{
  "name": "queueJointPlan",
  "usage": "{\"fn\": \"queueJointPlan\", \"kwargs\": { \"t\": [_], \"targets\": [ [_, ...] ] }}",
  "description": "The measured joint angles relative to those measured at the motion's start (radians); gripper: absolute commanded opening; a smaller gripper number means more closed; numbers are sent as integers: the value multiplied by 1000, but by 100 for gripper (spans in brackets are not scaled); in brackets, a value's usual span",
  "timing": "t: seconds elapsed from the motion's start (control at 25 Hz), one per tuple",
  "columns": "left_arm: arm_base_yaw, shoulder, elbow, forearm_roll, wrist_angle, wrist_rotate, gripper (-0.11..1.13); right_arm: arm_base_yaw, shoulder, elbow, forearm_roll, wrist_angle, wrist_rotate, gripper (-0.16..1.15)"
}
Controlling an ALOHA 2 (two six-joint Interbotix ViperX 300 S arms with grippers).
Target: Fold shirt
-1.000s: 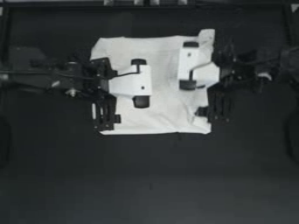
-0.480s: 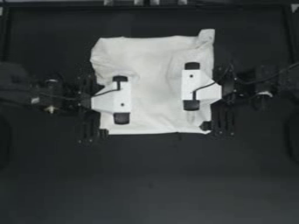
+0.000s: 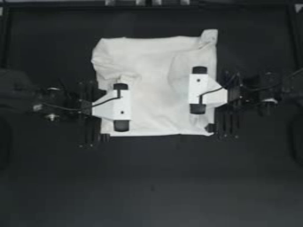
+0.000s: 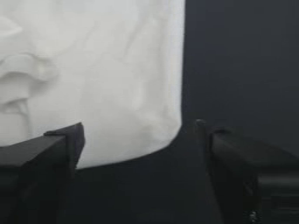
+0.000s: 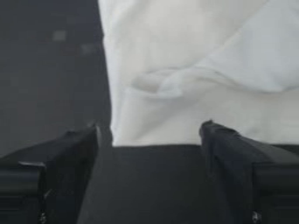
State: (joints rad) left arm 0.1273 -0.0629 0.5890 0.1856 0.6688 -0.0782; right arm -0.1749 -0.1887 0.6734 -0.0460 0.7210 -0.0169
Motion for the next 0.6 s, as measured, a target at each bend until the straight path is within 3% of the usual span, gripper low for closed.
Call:
{"fn": "queueJointPlan", "kwargs": {
  "t": [0.6],
  "targets": [
    [8,98,17,3,-52,0,102,21,104,15,3,-49,29,97]
  ]
}}
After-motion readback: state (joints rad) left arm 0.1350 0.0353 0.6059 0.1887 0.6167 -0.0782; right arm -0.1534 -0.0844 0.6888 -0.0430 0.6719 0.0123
